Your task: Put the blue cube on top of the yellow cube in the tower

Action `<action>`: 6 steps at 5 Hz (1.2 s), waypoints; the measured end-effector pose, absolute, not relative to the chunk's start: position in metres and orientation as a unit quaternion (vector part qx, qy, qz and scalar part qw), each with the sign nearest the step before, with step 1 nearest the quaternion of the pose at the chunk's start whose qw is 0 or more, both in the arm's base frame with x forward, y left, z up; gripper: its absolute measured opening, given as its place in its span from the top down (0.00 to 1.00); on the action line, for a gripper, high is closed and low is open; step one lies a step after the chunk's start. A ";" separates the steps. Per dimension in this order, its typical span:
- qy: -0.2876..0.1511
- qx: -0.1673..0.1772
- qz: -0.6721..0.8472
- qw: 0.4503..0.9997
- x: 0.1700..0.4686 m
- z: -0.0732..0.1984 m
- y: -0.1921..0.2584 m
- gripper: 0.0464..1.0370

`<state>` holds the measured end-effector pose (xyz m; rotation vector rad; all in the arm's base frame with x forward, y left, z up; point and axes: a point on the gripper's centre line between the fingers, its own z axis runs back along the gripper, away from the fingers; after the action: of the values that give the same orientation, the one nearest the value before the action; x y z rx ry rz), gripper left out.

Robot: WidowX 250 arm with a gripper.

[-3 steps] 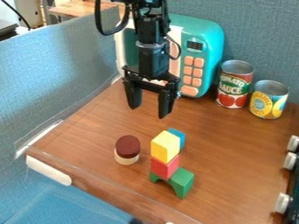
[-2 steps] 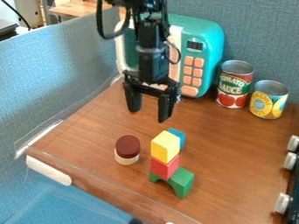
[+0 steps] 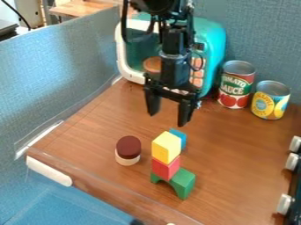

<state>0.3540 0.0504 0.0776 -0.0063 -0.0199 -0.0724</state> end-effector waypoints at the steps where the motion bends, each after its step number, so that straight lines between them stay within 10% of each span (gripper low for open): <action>1: -0.023 0.005 -0.019 1.000 0.359 0.076 0.045 0.04; 6: 0.070 -0.005 -0.015 0.997 0.347 0.013 0.048 0.07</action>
<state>0.3475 0.0477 0.0131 -0.0108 0.1395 -0.0297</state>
